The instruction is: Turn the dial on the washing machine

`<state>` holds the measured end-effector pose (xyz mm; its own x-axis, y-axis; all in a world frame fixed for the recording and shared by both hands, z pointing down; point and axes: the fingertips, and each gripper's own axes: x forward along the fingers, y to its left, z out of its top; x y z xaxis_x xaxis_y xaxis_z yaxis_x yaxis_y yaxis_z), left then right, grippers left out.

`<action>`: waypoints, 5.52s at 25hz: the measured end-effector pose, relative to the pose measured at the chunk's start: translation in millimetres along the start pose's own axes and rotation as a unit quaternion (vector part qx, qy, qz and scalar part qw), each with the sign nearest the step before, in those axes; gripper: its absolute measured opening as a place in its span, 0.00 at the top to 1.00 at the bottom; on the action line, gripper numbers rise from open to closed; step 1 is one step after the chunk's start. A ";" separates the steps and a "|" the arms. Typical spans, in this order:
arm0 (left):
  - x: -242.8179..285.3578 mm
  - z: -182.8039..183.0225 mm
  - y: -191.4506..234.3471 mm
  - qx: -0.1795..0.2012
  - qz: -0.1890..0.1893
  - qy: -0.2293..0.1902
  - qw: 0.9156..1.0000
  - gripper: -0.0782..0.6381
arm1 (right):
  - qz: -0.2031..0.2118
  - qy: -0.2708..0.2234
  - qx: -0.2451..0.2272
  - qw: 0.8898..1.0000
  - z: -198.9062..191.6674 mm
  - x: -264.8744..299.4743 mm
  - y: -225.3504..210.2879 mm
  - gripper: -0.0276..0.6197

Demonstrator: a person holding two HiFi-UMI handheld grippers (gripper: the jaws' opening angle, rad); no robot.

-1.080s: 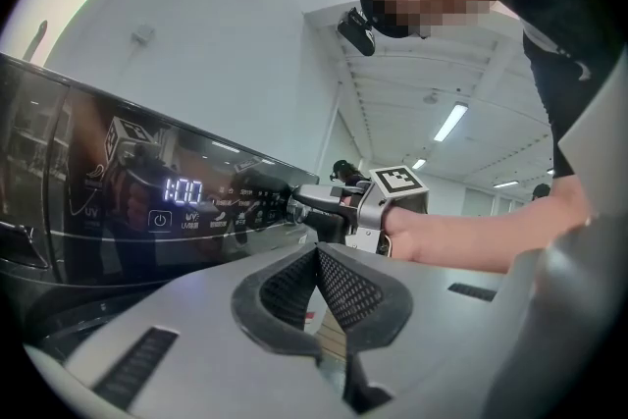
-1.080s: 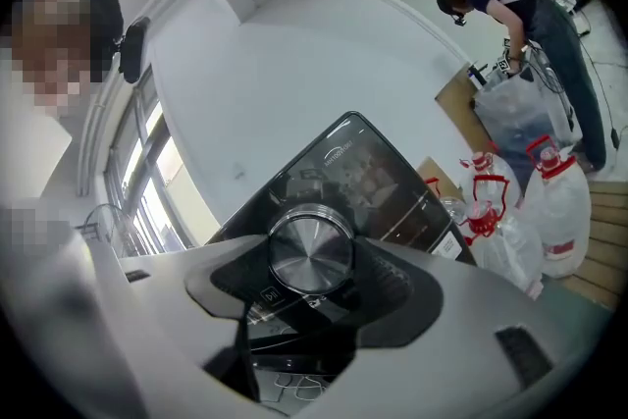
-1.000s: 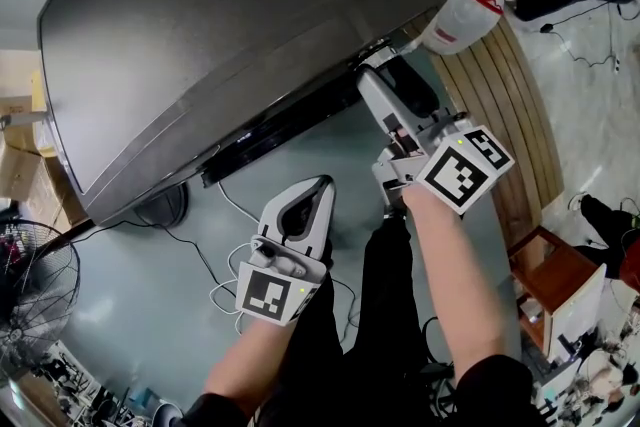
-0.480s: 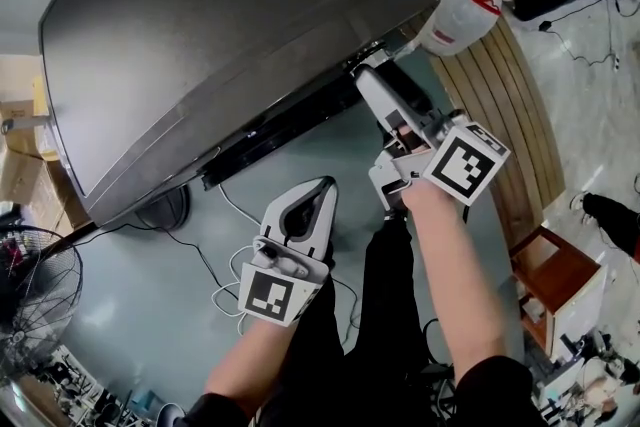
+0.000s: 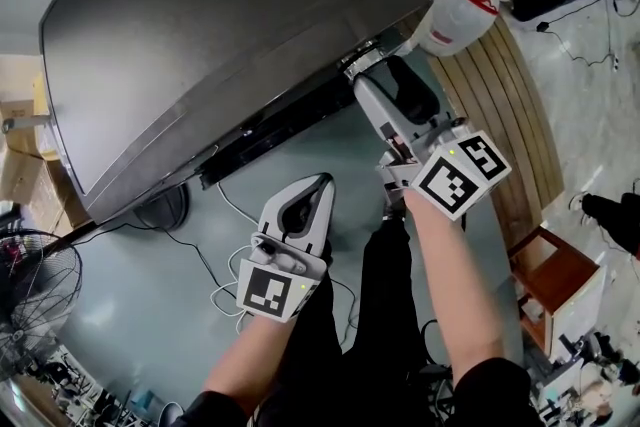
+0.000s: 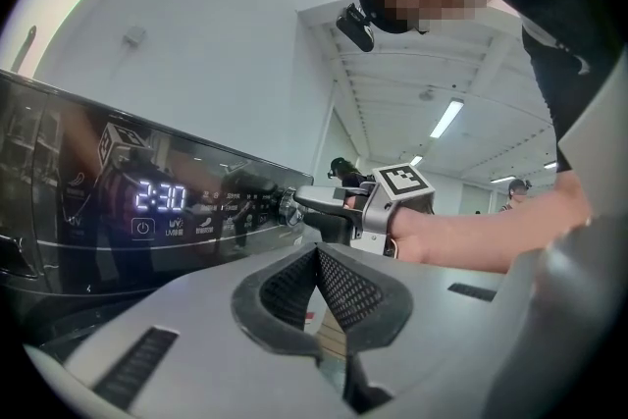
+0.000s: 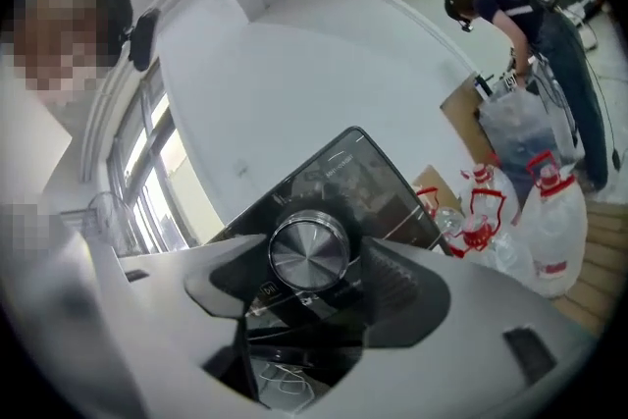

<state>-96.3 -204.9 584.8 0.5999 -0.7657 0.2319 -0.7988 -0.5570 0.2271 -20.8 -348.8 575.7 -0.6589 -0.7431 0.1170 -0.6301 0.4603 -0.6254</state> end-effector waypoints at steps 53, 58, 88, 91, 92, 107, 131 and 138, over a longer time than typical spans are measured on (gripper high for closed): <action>-98.8 216.6 -116.0 0.016 0.113 -0.103 0.988 0.87 | 0.027 -0.016 -0.310 0.950 136.8 -227.3 179.1 0.92; -132.6 234.5 -139.9 0.020 0.156 -0.115 0.981 0.87 | 0.059 -0.019 -0.315 0.947 169.0 -252.2 188.0 0.92; -365.5 217.0 -158.5 -0.008 0.266 -0.123 0.956 0.87 | 0.054 0.028 -0.339 0.939 108.9 -321.2 270.1 0.92; -378.4 201.7 -165.2 -0.017 0.271 -0.121 0.955 0.87 | 0.033 0.024 -0.340 0.940 102.4 -341.4 269.0 0.92; -380.7 194.5 -168.5 -0.023 0.269 -0.120 0.955 0.87 | 0.026 0.024 -0.339 0.940 100.2 -349.5 267.5 0.92; -341.0 184.2 -235.8 -0.049 0.268 -0.139 0.952 0.87 | 0.061 0.032 -0.339 0.938 126.6 -405.2 235.5 0.92; -251.7 247.5 -285.4 -0.014 0.208 -0.164 0.964 0.87 | 0.118 0.040 -0.319 0.940 151.3 -401.8 190.4 0.92; -249.5 253.3 -294.1 -0.006 0.208 -0.154 0.966 0.87 | 0.108 0.033 -0.312 0.943 163.7 -404.9 184.1 0.92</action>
